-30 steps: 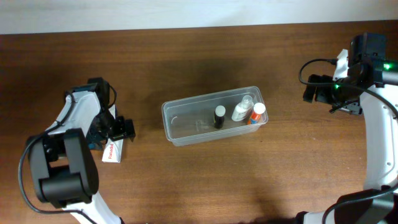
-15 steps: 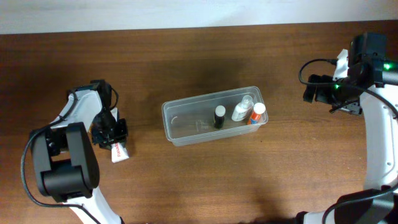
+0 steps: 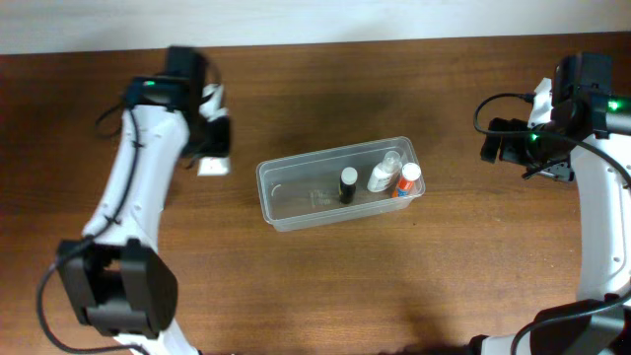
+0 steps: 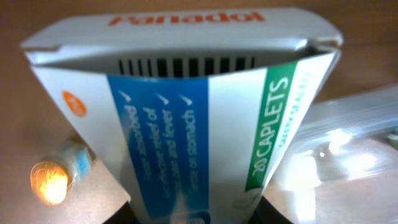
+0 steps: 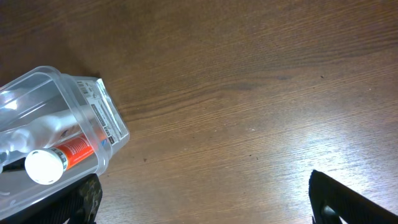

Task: Pack container
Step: 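Place the Panadol box into the container's left end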

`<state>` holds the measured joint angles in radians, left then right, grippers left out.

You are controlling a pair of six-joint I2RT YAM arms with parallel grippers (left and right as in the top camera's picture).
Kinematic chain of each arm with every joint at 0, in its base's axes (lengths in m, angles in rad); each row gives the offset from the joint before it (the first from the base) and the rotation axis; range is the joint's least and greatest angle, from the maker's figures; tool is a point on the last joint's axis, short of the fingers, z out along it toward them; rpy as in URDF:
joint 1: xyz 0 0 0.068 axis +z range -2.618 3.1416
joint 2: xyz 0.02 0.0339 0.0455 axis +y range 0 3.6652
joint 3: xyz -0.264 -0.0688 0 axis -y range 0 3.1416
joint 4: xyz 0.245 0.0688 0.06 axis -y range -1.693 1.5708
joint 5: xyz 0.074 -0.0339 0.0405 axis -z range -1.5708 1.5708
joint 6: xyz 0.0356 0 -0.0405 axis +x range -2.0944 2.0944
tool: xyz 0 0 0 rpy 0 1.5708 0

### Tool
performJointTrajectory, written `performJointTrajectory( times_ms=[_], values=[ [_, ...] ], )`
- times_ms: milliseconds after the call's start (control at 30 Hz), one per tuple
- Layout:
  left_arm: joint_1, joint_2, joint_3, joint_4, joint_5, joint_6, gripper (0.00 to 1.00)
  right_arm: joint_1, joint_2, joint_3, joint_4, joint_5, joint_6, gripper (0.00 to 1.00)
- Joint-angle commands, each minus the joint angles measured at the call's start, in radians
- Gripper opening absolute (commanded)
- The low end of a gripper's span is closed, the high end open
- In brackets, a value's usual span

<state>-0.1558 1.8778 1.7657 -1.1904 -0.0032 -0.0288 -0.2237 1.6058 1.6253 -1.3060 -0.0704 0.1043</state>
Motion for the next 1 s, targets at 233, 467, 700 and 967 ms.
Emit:
performJointTrajectory(
  times_ms=[233, 467, 700, 967],
  values=[
    [-0.371, -0.010, 0.017, 0.056, 0.015, 0.315, 0.31, -0.006, 0.005, -0.006, 0.000, -0.004, 0.000, 0.98],
    [-0.407, 0.066, 0.016, 0.041, 0.015, 0.315, 0.32, -0.006, 0.005, -0.006, 0.000, 0.003, 0.000, 0.98],
    [-0.404, 0.088, 0.016, 0.030, -0.005, 0.314, 0.61, -0.006, 0.005, -0.006, 0.000, 0.003, 0.000, 0.98],
    [-0.353, 0.035, 0.079, -0.033, -0.145, 0.177, 0.59, -0.006, 0.005, -0.006, 0.000, 0.003, 0.000, 0.98]
  ],
)
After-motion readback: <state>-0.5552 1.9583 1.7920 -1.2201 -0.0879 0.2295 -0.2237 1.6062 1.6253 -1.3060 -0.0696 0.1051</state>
